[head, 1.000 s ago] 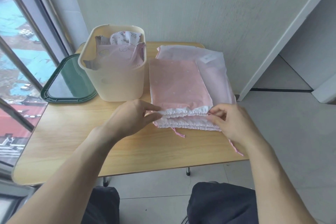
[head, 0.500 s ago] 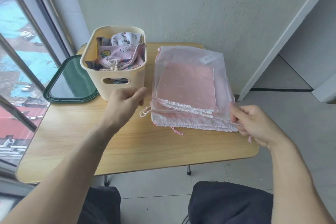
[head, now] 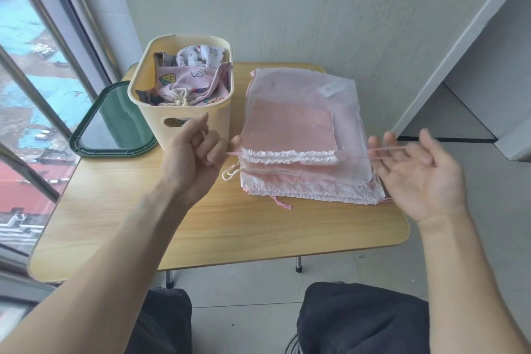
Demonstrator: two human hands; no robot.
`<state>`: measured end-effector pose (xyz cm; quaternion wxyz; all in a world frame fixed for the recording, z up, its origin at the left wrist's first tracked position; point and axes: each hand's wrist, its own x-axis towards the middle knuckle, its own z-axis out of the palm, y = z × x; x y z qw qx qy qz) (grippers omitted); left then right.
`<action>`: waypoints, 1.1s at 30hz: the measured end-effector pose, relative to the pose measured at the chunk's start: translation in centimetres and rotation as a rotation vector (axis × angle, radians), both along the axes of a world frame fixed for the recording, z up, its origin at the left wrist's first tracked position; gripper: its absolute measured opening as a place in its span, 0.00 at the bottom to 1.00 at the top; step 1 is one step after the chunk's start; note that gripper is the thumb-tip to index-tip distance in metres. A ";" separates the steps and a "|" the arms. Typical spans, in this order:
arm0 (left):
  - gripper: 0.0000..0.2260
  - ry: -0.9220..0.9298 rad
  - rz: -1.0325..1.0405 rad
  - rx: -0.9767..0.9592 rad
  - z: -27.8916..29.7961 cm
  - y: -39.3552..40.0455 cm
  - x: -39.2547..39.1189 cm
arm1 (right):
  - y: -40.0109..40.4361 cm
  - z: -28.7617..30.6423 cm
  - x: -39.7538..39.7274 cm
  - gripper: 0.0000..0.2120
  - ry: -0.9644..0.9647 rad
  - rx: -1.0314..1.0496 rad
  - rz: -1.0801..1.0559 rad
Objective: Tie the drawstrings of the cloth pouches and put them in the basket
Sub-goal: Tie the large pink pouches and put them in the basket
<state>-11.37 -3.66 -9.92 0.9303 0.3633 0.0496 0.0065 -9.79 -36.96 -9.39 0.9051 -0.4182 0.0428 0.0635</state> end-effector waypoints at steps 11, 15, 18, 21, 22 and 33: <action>0.23 0.055 -0.321 0.931 -0.2 1.0 0.1 | 3.1 -0.6 0.1 0.11 0.027 -0.499 0.286; 0.23 0.105 -0.363 1.010 0.0 1.7 -0.1 | 2.7 -0.4 -0.1 0.12 0.062 -0.682 0.317; 0.22 0.121 -0.326 1.062 0.4 2.7 0.0 | 2.0 -0.2 0.1 0.12 0.093 -0.739 0.296; 0.22 0.145 -0.263 1.105 0.7 4.2 0.1 | 1.2 0.1 0.3 0.12 0.127 -0.811 0.263; 0.22 0.150 -0.243 1.107 0.7 4.6 0.2 | 0.9 0.1 0.5 0.12 0.137 -0.846 0.254; 0.17 -0.223 -0.080 0.863 0.7 1.3 0.7 | 6.4 1.4 1.1 0.09 -0.278 -0.692 0.317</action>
